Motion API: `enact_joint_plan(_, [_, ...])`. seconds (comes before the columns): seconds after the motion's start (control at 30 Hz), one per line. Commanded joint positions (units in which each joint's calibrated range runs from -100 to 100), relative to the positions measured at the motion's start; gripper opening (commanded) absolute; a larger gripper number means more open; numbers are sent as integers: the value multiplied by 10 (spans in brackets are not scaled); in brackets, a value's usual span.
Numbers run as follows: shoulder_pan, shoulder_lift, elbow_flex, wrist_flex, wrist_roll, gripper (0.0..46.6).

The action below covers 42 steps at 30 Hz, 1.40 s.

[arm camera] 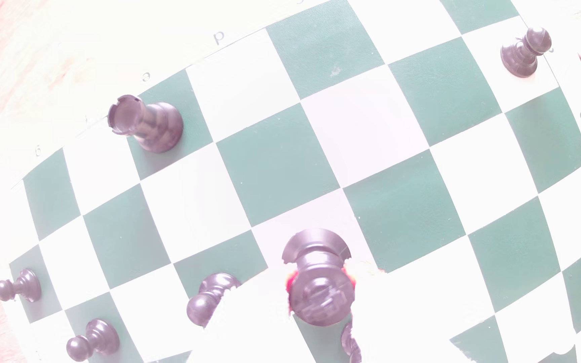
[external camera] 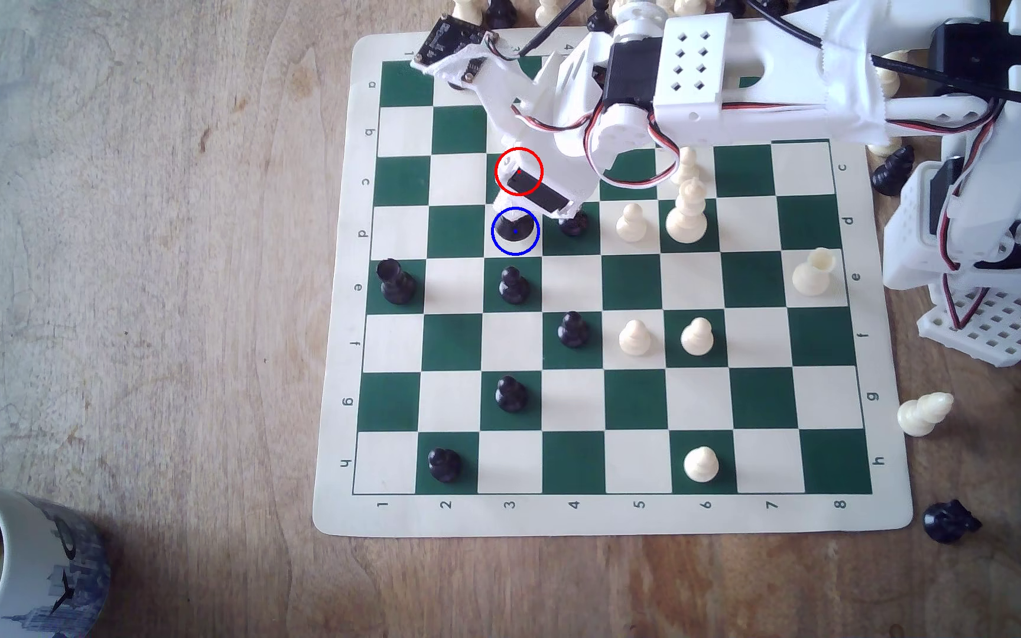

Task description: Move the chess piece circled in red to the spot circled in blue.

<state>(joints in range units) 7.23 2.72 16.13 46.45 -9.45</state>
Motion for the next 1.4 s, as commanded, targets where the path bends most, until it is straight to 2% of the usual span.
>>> enact_joint_plan(0.0, [7, -6, -12, -17, 3, 8])
enact_joint_plan(1.17, [0, 1, -16, -28, 2, 11])
enact_joint_plan(1.2, [0, 1, -16, -28, 3, 21])
enact_joint_plan(1.23, [2, 1, -16, -27, 4, 60])
enact_joint_plan(1.37, [4, -3, -14, -27, 7, 113])
